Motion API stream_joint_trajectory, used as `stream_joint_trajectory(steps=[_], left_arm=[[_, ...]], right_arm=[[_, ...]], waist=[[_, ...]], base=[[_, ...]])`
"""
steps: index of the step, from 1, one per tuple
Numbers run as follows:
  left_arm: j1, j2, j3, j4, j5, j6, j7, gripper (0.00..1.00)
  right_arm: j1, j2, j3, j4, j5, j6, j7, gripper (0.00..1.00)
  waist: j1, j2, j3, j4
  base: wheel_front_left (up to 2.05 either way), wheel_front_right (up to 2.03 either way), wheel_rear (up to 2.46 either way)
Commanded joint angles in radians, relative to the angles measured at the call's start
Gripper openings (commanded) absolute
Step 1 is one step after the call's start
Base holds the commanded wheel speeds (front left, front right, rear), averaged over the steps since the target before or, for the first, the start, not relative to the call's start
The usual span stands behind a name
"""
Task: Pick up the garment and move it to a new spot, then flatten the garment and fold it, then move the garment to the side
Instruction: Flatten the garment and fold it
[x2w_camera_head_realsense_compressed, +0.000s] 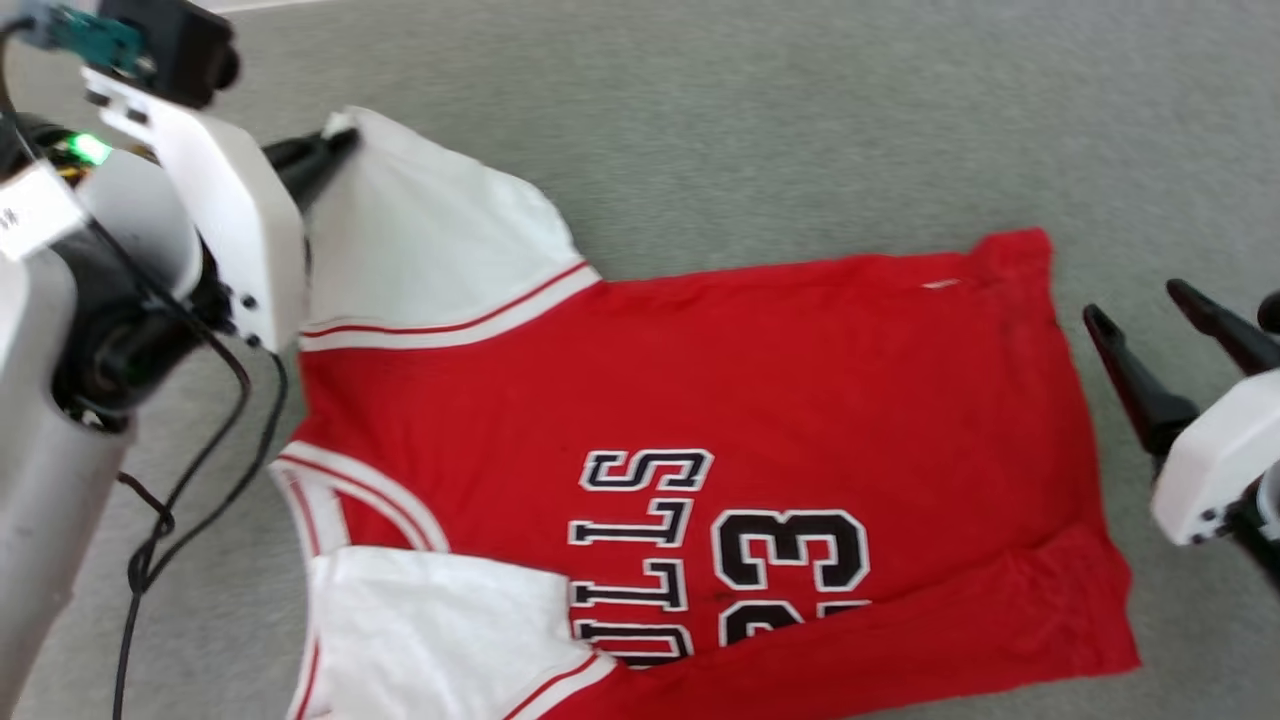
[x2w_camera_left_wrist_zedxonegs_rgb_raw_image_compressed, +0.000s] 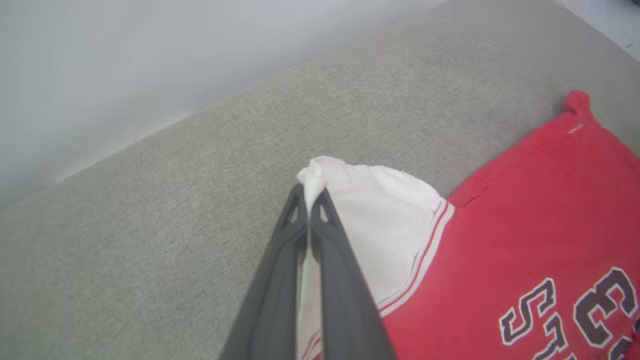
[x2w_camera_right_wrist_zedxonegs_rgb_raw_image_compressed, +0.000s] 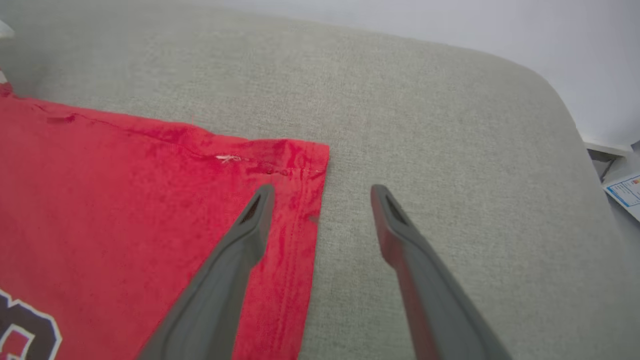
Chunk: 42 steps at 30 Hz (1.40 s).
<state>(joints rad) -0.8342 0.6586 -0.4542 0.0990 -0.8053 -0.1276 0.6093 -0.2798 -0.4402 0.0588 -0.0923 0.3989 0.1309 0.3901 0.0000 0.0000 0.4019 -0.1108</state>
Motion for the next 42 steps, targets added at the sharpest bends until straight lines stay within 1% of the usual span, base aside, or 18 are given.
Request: stream_joint_trajectory(steps=[1,2,3,4,8,11,15,19,22,25,31,32,33,34,38,42], left_arm=[[0.018,0.009,-0.010,-0.038,0.000,-0.001,-0.014,0.00],[0.028,0.013,-0.017,-0.070,0.002,-0.001,-0.018,0.00],[0.028,0.013,-0.017,-0.070,0.002,-0.001,-0.018,0.00],[0.038,0.017,-0.024,-0.101,0.004,-0.002,-0.025,0.00],[0.078,0.029,-0.046,-0.226,0.013,-0.002,-0.043,0.00],[0.101,0.038,-0.055,-0.304,0.025,0.004,-0.050,0.00],[0.128,0.039,-0.066,-0.384,0.039,0.012,-0.062,0.00],[0.152,0.029,-0.079,-0.433,0.051,0.019,-0.076,0.00],[0.171,0.022,-0.090,-0.458,0.051,0.023,-0.085,0.00],[0.189,0.016,-0.096,-0.479,0.037,0.025,-0.092,0.00],[0.210,0.028,-0.099,-0.473,0.048,0.030,-0.104,0.00],[0.213,0.027,-0.100,-0.470,0.048,0.029,-0.106,0.00],[0.217,0.027,-0.101,-0.465,0.048,0.030,-0.109,0.00],[0.219,0.028,-0.100,-0.460,0.048,0.031,-0.112,0.00],[0.241,0.029,-0.092,-0.437,0.039,0.040,-0.132,0.00],[0.281,0.040,-0.074,-0.408,0.044,0.060,-0.166,0.00]], right_arm=[[-0.026,-0.047,0.011,-0.003,0.013,0.000,0.066,1.00],[-0.038,-0.076,0.020,0.000,0.020,-0.001,0.118,1.00],[-0.038,-0.076,0.020,0.000,0.020,-0.001,0.118,1.00],[-0.051,-0.105,0.032,0.000,0.024,0.000,0.167,1.00],[-0.109,-0.186,0.047,0.037,0.049,-0.001,0.307,1.00],[-0.159,-0.216,0.060,0.067,0.075,0.000,0.396,1.00],[-0.209,-0.240,0.095,0.100,0.100,0.000,0.505,1.00],[-0.242,-0.259,0.121,0.130,0.091,-0.001,0.562,1.00],[-0.247,-0.256,0.137,0.161,0.088,0.000,0.588,1.00],[-0.224,-0.237,0.154,0.187,0.092,0.000,0.597,1.00],[-0.175,-0.222,0.201,0.235,0.105,0.001,0.584,1.00],[-0.171,-0.218,0.203,0.244,0.110,0.001,0.583,0.49],[-0.169,-0.213,0.206,0.247,0.114,0.001,0.577,0.16],[-0.171,-0.209,0.205,0.248,0.118,0.001,0.570,0.00],[-0.191,-0.217,0.169,0.252,0.120,0.001,0.527,0.00],[-0.197,-0.203,0.124,0.239,0.109,0.000,0.472,0.00]], waist=[[0.0000,0.0000,-0.013,0.048],[0.0000,0.0000,-0.011,0.061],[0.0000,0.0000,-0.011,0.061],[0.0000,0.0000,-0.008,0.074],[0.0000,0.0000,0.010,0.123],[0.0000,0.0000,0.027,0.155],[0.0000,0.0000,0.053,0.192],[0.0000,0.0000,0.071,0.227],[0.0000,0.0000,0.081,0.250],[0.0000,0.0000,0.090,0.268],[0.0000,0.0000,0.097,0.284],[0.0000,0.0000,0.093,0.284],[0.0000,0.0000,0.088,0.283],[0.0000,0.0000,0.083,0.281],[0.0000,0.0000,0.049,0.268],[0.0000,0.0000,0.000,0.250]], base=[[0.00,0.00,0.00],[0.00,0.00,0.00],[0.00,0.00,0.00],[0.00,0.00,0.00],[0.00,0.00,0.00],[0.00,0.00,0.00],[0.00,0.00,0.00],[0.00,0.00,0.00],[0.00,0.00,0.00],[0.00,0.00,0.00],[0.00,0.00,0.00],[0.00,0.00,0.00],[0.00,0.00,0.00],[0.00,0.00,0.00],[0.00,0.00,0.00],[0.00,0.00,0.00]])
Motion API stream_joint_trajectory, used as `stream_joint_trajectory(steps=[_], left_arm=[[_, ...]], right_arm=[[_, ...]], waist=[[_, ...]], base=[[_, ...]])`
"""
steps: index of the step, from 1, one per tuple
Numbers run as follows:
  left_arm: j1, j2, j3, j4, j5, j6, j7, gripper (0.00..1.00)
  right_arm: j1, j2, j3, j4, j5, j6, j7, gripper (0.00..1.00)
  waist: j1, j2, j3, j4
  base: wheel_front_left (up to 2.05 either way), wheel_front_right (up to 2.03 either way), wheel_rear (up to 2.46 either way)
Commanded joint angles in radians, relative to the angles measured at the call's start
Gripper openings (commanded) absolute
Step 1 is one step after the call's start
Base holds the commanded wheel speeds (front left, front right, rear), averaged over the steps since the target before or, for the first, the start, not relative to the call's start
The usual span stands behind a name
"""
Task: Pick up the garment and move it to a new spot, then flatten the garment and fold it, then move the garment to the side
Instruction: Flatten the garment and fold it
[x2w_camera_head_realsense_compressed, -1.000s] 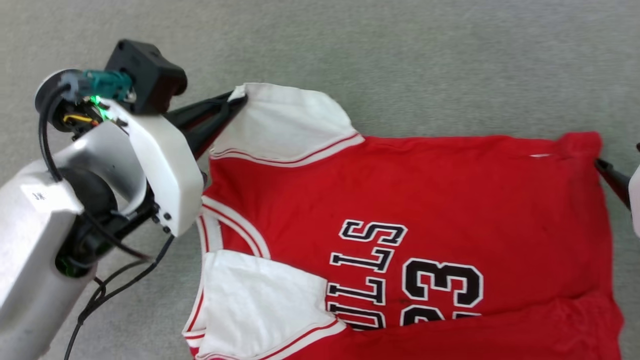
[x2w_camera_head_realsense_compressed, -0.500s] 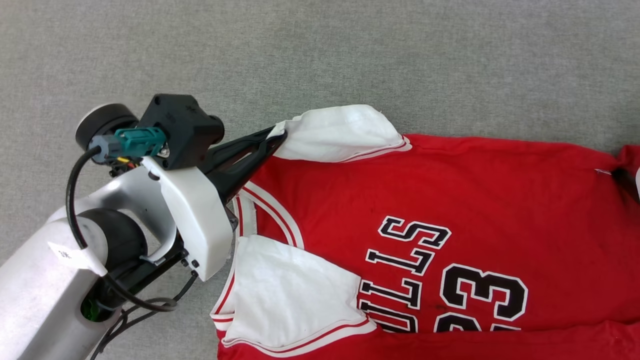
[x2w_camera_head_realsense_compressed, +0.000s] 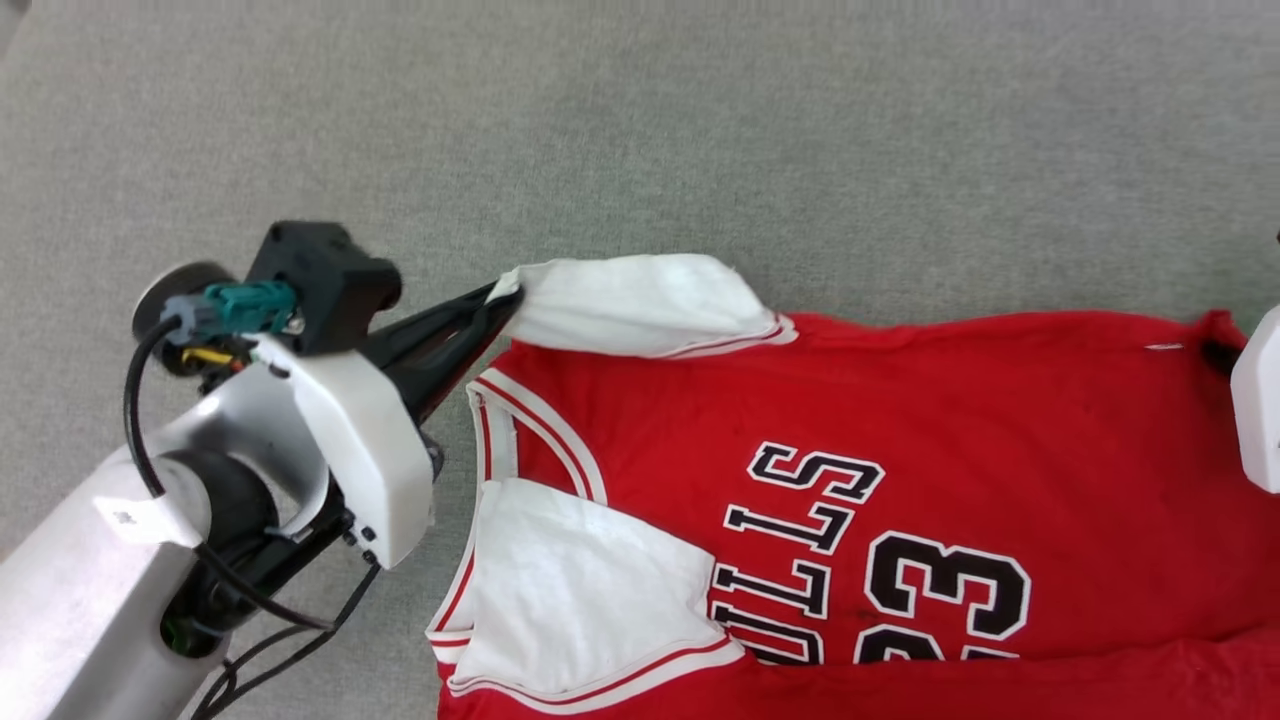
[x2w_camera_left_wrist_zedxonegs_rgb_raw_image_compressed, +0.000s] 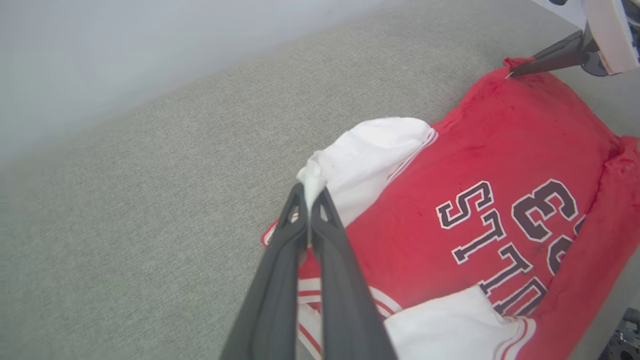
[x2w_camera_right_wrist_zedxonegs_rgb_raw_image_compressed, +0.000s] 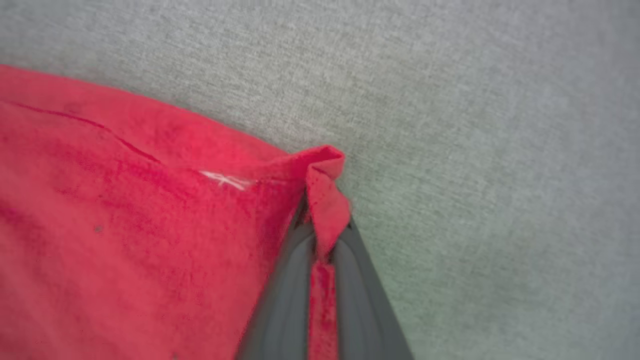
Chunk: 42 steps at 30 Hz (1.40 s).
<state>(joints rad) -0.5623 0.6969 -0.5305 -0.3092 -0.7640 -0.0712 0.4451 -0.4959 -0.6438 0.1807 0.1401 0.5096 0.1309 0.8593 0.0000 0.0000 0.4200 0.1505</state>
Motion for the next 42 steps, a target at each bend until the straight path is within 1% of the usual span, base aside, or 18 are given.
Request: stream_joint_trajectory(steps=[1,7,9,10,13,18,23,25,27,29,32,33,35,36,40,41,42], left_arm=[[0.026,0.003,0.007,0.005,-0.001,0.009,-0.012,0.00],[0.141,0.026,0.037,0.012,-0.028,0.047,-0.069,0.00],[0.188,0.039,0.043,0.004,-0.037,0.059,-0.080,0.00],[0.240,0.049,0.045,-0.009,-0.047,0.073,-0.089,0.00],[0.314,0.068,0.047,-0.030,-0.062,0.094,-0.101,0.00],[0.440,0.088,0.042,-0.066,-0.095,0.126,-0.116,0.00],[0.531,0.109,0.022,-0.073,-0.107,0.144,-0.107,0.00],[0.556,0.112,0.008,-0.067,-0.111,0.146,-0.099,0.00],[0.566,0.124,-0.005,-0.054,-0.095,0.140,-0.092,0.00],[0.573,0.124,-0.019,-0.034,-0.087,0.135,-0.092,0.00],[0.572,0.115,-0.039,-0.002,-0.079,0.124,-0.086,0.00],[0.564,0.110,-0.056,0.021,-0.070,0.115,-0.078,0.00],[0.553,0.100,-0.070,0.045,-0.061,0.105,-0.075,0.00],[0.543,0.089,-0.083,0.069,-0.051,0.098,-0.078,0.00],[0.522,0.070,-0.116,0.118,-0.011,0.082,-0.083,0.00],[0.517,0.061,-0.123,0.127,-0.007,0.079,-0.086,0.01],[0.512,0.053,-0.128,0.136,-0.003,0.075,-0.089,0.15]], right_arm=[[0.020,0.008,-0.007,0.001,0.001,0.000,-0.010,0.00],[0.100,0.050,-0.089,-0.034,0.028,0.000,-0.067,0.00],[0.144,0.073,-0.122,-0.058,0.049,0.000,-0.066,0.00],[0.188,0.089,-0.150,-0.089,0.063,0.000,-0.075,0.00],[0.278,0.111,-0.184,-0.139,0.075,0.000,-0.090,0.00],[0.436,0.137,-0.227,-0.235,0.093,0.000,-0.110,0.00],[0.564,0.156,-0.254,-0.295,0.109,0.000,-0.121,0.00],[0.604,0.143,-0.245,-0.305,0.112,0.000,-0.119,0.00],[0.634,0.118,-0.224,-0.310,0.104,0.000,-0.123,0.00],[0.652,0.091,-0.197,-0.308,0.092,0.000,-0.135,0.00],[0.659,0.054,-0.156,-0.291,0.079,0.000,-0.161,0.00],[0.651,0.027,-0.124,-0.275,0.064,0.000,-0.179,0.00],[0.640,0.007,-0.092,-0.257,0.054,0.000,-0.195,0.00],[0.631,-0.013,-0.062,-0.238,0.049,0.000,-0.209,0.00],[0.612,-0.042,0.001,-0.201,0.043,0.000,-0.238,0.00],[0.607,-0.044,0.014,-0.191,0.045,0.000,-0.244,0.00],[0.603,-0.046,0.026,-0.181,0.047,0.000,-0.250,0.00]], waist=[[0.0000,0.0000,-0.033,-0.017],[0.0000,0.0000,-0.125,-0.032],[0.0000,0.0000,-0.152,-0.035],[0.0000,0.0000,-0.176,-0.037],[0.0000,0.0000,-0.207,-0.037],[0.0000,0.0000,-0.233,-0.033],[0.0000,0.0000,-0.237,-0.033],[0.0000,0.0000,-0.234,-0.034],[0.0000,0.0000,-0.230,-0.038],[0.0000,0.0000,-0.225,-0.040],[0.0000,0.0000,-0.220,-0.042],[0.0000,0.0000,-0.216,-0.043],[0.0000,0.0000,-0.214,-0.043],[0.0000,0.0000,-0.212,-0.042],[0.0000,0.0000,-0.209,-0.039],[0.0000,0.0000,-0.209,-0.039],[0.0000,0.0000,-0.210,-0.039]], base=[[0.00,0.00,0.00],[0.00,0.00,0.00],[0.00,0.00,0.00],[0.00,0.00,0.00],[0.00,0.00,0.00],[0.00,0.00,0.00],[0.00,0.00,0.00],[0.00,0.00,0.00],[0.00,0.00,0.00],[0.00,0.00,0.00],[0.00,0.00,0.00],[0.00,0.00,0.00],[0.00,0.00,0.00],[0.00,0.00,0.00],[0.00,0.00,0.00],[0.00,0.00,0.00],[0.00,0.00,0.00]])
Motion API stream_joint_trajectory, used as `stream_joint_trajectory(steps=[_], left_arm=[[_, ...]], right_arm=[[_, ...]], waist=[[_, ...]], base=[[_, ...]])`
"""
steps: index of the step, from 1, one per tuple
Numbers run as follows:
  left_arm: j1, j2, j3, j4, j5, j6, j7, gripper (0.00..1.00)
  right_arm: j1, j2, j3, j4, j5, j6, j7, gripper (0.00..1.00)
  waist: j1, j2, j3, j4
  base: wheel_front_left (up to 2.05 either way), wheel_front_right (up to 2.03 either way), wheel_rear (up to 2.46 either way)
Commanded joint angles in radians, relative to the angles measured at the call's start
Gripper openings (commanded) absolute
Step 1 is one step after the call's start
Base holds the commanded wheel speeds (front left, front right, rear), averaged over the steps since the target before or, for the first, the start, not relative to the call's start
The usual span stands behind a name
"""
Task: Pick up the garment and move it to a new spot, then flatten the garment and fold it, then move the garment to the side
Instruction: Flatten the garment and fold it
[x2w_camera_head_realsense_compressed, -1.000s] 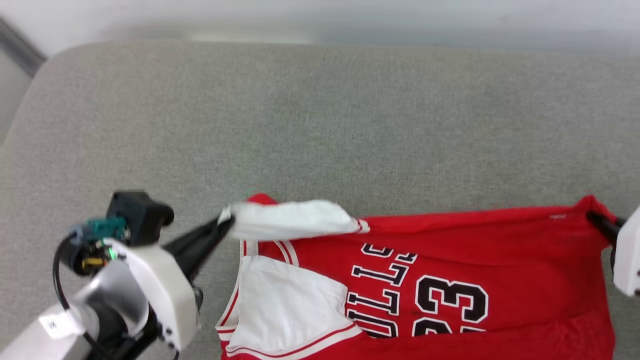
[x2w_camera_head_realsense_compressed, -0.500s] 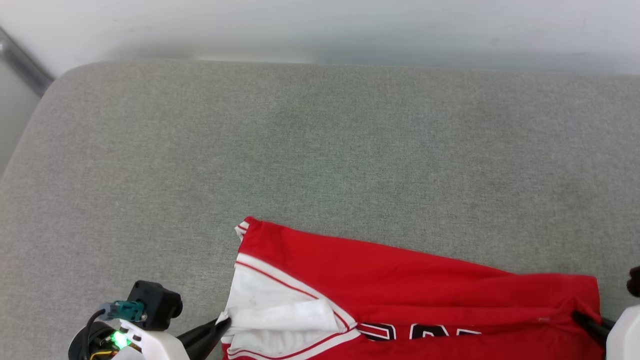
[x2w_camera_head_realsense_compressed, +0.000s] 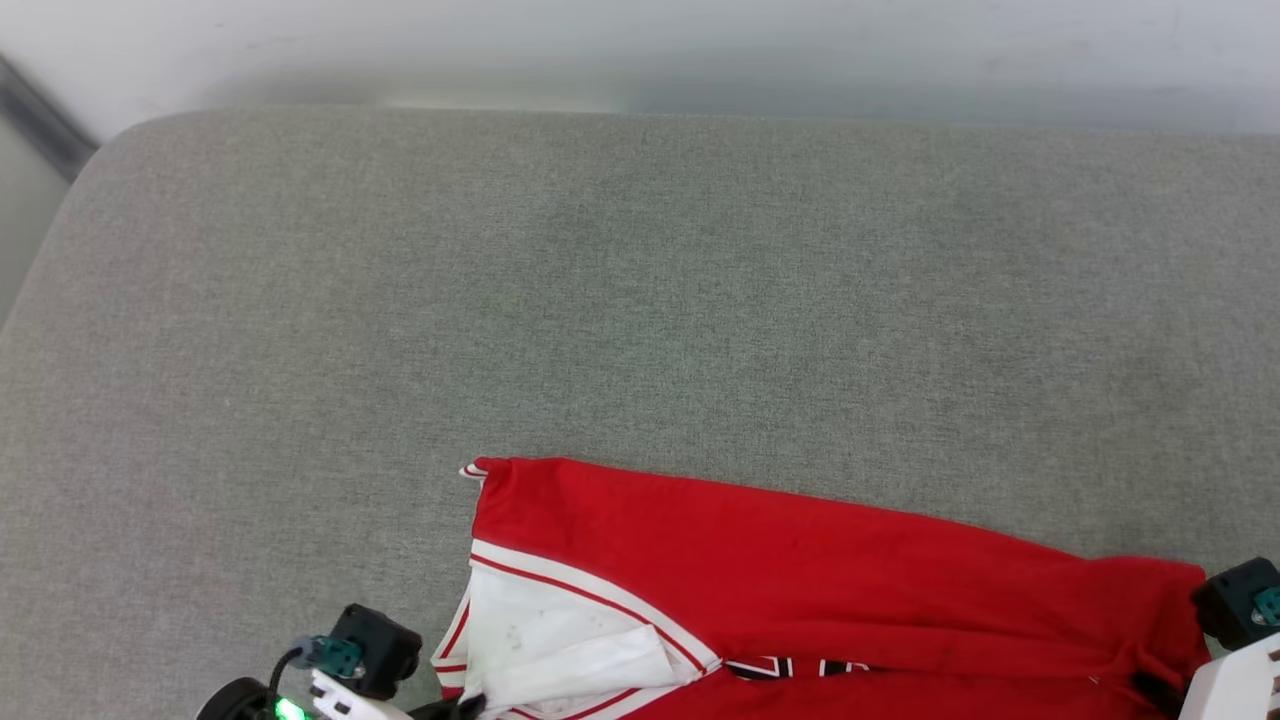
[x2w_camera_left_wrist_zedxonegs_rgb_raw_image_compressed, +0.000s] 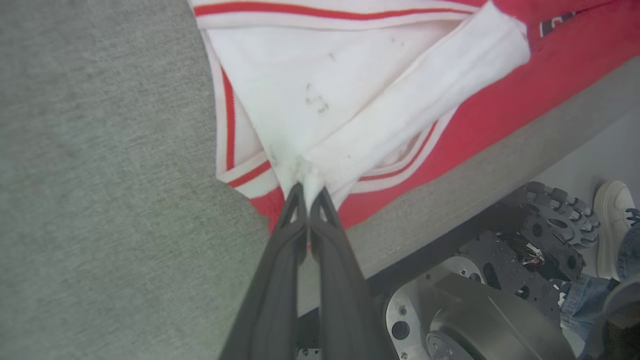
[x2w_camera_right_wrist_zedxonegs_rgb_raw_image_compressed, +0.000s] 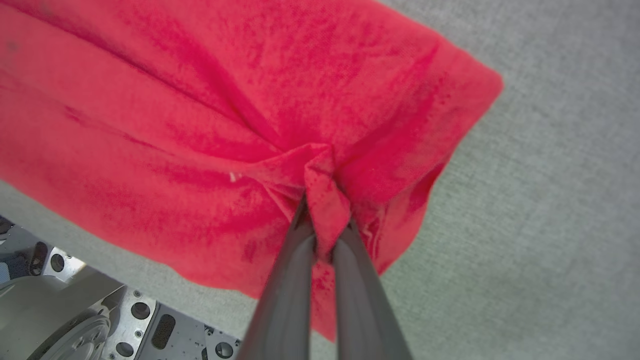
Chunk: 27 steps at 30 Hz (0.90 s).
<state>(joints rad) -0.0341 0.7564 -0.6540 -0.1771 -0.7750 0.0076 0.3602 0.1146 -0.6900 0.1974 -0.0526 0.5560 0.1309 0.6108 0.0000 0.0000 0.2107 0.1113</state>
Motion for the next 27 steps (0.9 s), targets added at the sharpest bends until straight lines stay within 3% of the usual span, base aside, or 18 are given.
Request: stream_joint_trajectory(steps=[1,2,3,4,5,15,18,27], left_arm=[[-0.018,-0.013,-0.007,0.012,0.010,-0.007,-0.009,0.40],[-0.019,-0.019,-0.010,0.023,0.014,-0.008,-0.014,0.69],[-0.019,-0.026,-0.015,0.033,0.017,-0.011,-0.019,0.95],[-0.020,-0.030,-0.019,0.041,0.022,-0.012,-0.022,1.00],[-0.020,-0.034,-0.024,0.049,0.025,-0.013,-0.026,1.00],[-0.018,-0.075,0.021,0.060,0.018,0.015,-0.134,1.00],[-0.019,-0.090,0.062,0.044,0.034,0.032,-0.224,1.00],[-0.010,-0.167,0.197,0.043,0.112,0.135,-0.557,1.00]], right_arm=[[-0.009,-0.001,0.018,0.024,0.005,0.000,-0.001,0.00],[-0.011,0.001,0.026,0.036,0.005,0.000,0.000,0.00],[-0.015,0.002,0.036,0.045,0.004,0.000,-0.003,0.26],[-0.018,0.005,0.046,0.052,0.003,0.000,-0.007,0.90],[-0.019,0.013,0.054,0.059,0.010,0.000,-0.008,1.00],[-0.045,0.050,-0.007,0.018,0.079,-0.001,-0.017,1.00],[-0.046,0.074,-0.065,-0.020,0.103,-0.001,-0.016,1.00],[-0.002,0.238,-0.271,-0.073,0.100,0.000,0.022,1.00]], waist=[[0.0000,0.0000,-0.001,0.000],[0.0000,0.0000,-0.004,-0.001],[0.0000,0.0000,-0.008,-0.002],[0.0000,0.0000,-0.015,-0.003],[0.0000,0.0000,-0.022,-0.003],[0.0000,0.0000,-0.111,-0.006],[0.0000,0.0000,-0.131,-0.007],[0.0000,0.0000,-0.158,-0.006]], base=[[0.00,0.00,0.00],[0.00,0.00,0.00],[0.00,0.00,0.00],[0.00,0.00,0.00],[0.00,0.00,0.00],[0.00,0.00,0.00],[0.00,0.00,0.00],[0.00,0.00,0.00]])
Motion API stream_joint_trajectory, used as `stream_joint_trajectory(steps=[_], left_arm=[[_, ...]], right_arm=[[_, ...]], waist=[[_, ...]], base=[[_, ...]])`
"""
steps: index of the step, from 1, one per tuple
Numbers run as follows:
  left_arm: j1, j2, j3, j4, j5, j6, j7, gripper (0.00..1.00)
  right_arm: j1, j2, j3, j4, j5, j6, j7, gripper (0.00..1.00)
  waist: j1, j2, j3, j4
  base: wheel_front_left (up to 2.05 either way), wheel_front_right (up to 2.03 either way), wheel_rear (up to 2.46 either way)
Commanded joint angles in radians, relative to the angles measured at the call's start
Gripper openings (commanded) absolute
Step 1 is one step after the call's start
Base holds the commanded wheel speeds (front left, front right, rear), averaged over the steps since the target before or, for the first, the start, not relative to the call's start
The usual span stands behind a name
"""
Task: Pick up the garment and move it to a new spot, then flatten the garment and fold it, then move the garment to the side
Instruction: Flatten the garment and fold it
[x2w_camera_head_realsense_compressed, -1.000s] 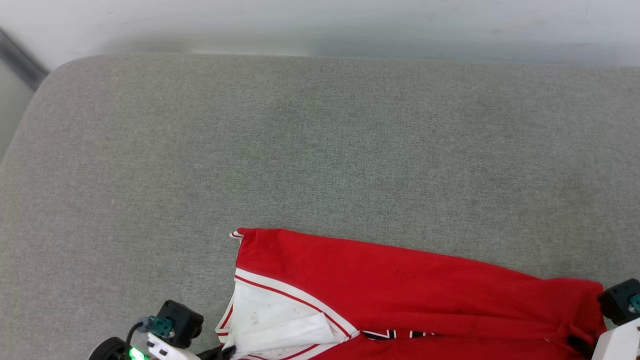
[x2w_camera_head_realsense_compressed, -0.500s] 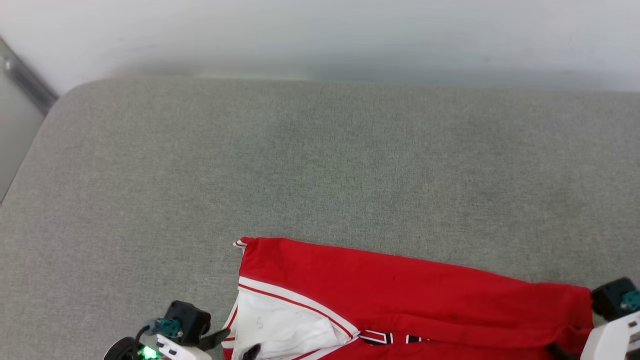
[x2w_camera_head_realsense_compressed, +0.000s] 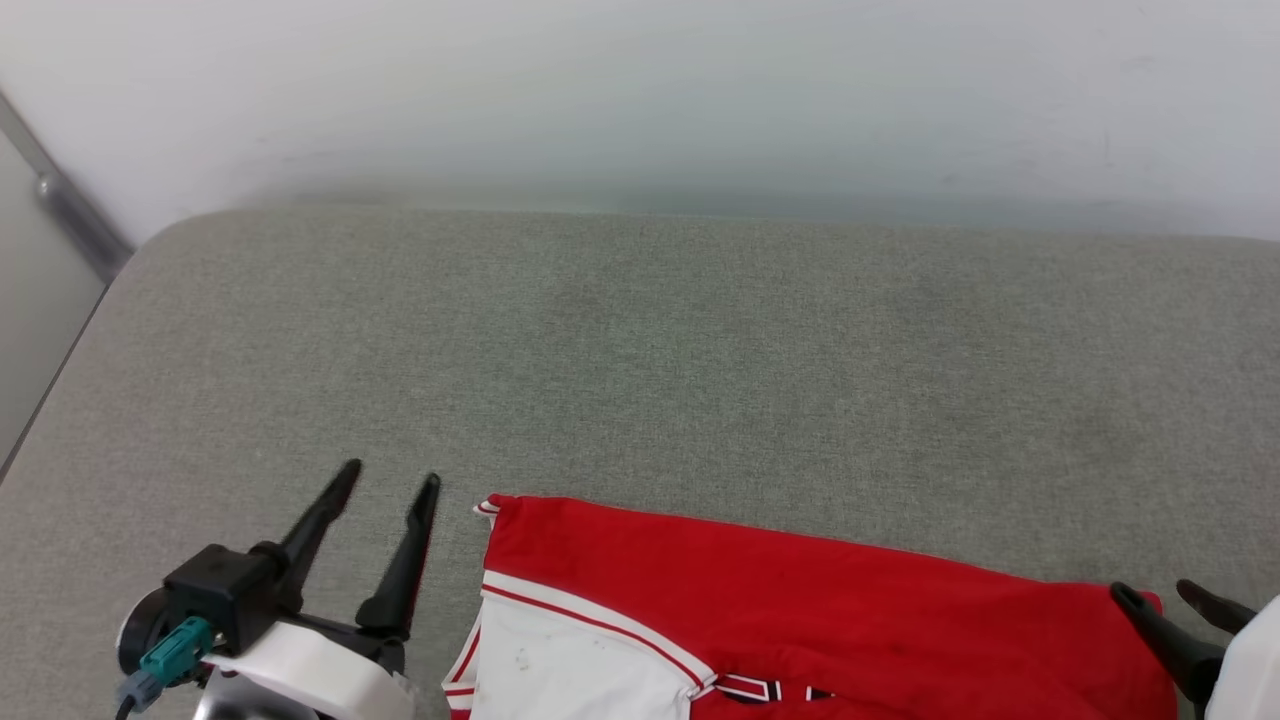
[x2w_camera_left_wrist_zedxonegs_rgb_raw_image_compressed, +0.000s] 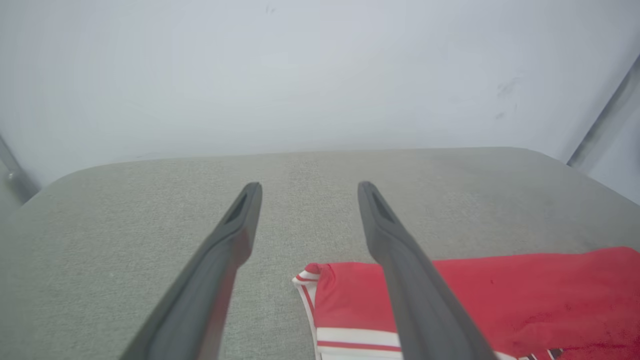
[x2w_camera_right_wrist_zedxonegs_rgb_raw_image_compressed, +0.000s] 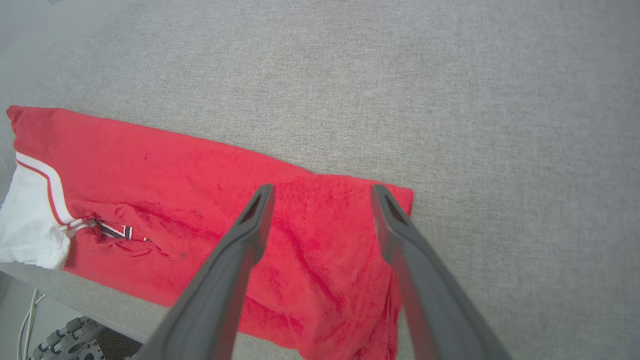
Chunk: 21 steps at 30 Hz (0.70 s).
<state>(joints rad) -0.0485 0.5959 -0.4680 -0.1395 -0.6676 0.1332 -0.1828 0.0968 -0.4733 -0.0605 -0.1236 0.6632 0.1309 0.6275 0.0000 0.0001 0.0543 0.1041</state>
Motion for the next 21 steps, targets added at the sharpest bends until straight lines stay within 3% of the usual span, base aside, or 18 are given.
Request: stream_joint_trajectory(steps=[1,7,11,17,21], left_arm=[[0.011,-0.014,0.019,0.008,0.016,0.018,-0.036,1.00],[0.047,-0.068,0.101,0.003,0.102,0.049,-0.082,1.00],[0.080,-0.150,0.188,-0.034,0.217,0.036,-0.084,1.00],[0.137,-0.268,0.303,-0.067,0.367,-0.019,-0.084,1.00],[0.156,-0.315,0.338,-0.049,0.426,-0.081,-0.084,1.00]], right_arm=[[0.021,0.045,-0.037,-0.004,-0.012,0.000,0.008,1.00],[0.062,0.179,-0.158,0.001,-0.086,0.000,0.024,1.00],[0.068,0.256,-0.227,0.020,-0.138,0.000,0.020,1.00],[0.076,0.326,-0.293,0.070,-0.175,0.000,0.027,1.00],[0.069,0.323,-0.317,0.126,-0.184,0.000,0.026,1.00]], waist=[[0.0000,-0.0001,-0.002,0.003],[0.0000,-0.0001,0.005,0.010],[0.0000,-0.0001,0.014,0.015],[0.0000,-0.0001,0.029,0.025],[0.0000,-0.0001,0.040,0.035]], base=[[0.00,0.00,0.00],[0.00,0.00,0.00],[0.00,0.00,0.00],[0.00,0.00,0.00],[0.00,0.00,0.00]])
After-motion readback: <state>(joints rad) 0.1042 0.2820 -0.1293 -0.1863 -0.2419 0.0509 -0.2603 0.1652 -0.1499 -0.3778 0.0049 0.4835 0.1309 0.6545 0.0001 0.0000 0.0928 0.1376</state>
